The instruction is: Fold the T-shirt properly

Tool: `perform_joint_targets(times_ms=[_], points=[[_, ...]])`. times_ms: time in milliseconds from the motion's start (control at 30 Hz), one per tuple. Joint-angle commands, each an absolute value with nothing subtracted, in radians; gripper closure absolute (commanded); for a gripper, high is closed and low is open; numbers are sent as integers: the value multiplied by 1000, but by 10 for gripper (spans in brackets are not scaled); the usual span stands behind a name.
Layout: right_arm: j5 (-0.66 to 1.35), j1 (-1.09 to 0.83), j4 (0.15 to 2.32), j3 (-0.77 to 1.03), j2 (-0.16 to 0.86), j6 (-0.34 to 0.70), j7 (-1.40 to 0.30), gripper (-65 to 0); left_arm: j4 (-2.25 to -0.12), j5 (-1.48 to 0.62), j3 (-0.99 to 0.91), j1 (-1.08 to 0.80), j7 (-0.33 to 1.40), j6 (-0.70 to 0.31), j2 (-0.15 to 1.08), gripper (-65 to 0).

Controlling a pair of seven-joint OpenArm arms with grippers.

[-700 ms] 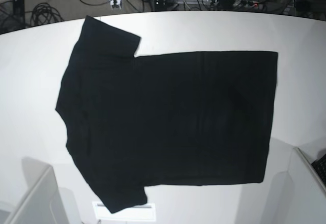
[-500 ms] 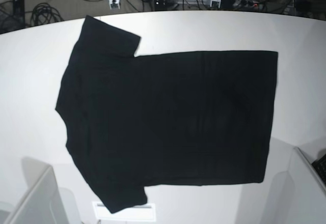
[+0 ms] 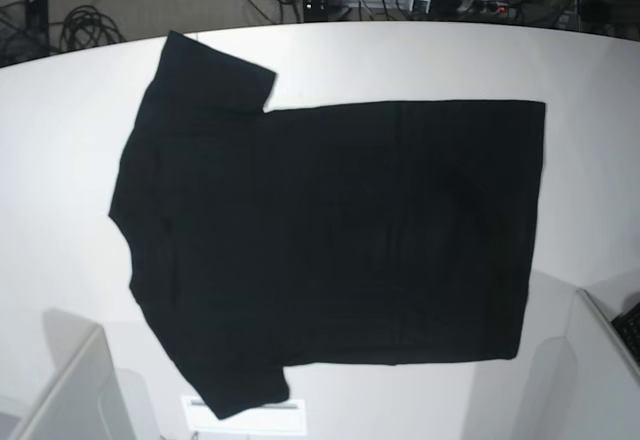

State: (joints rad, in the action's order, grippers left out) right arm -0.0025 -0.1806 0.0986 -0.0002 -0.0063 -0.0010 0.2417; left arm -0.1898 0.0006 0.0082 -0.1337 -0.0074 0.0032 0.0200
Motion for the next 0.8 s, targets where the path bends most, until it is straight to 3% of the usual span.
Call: perform_joint_targets(times_ms=[0, 167, 400, 567, 767], points=[[-4, -162, 105, -2, 18, -5, 242, 0, -189, 2, 10, -139, -7, 7, 22, -232], [-4, -145, 105, 1, 24, -5, 142, 0, -186, 5, 10, -143, -5, 7, 25, 0], [2, -223, 252, 5, 56, -5, 142, 0, -239, 1, 12, -185, -8, 5, 81, 0], [4, -351, 461, 13, 74, -5, 136, 0, -533, 4, 12, -363, -8, 5, 119, 0], [2, -486, 642, 225, 47, -5, 136, 0, -829, -7, -1, -565, -8, 5, 157, 0]])
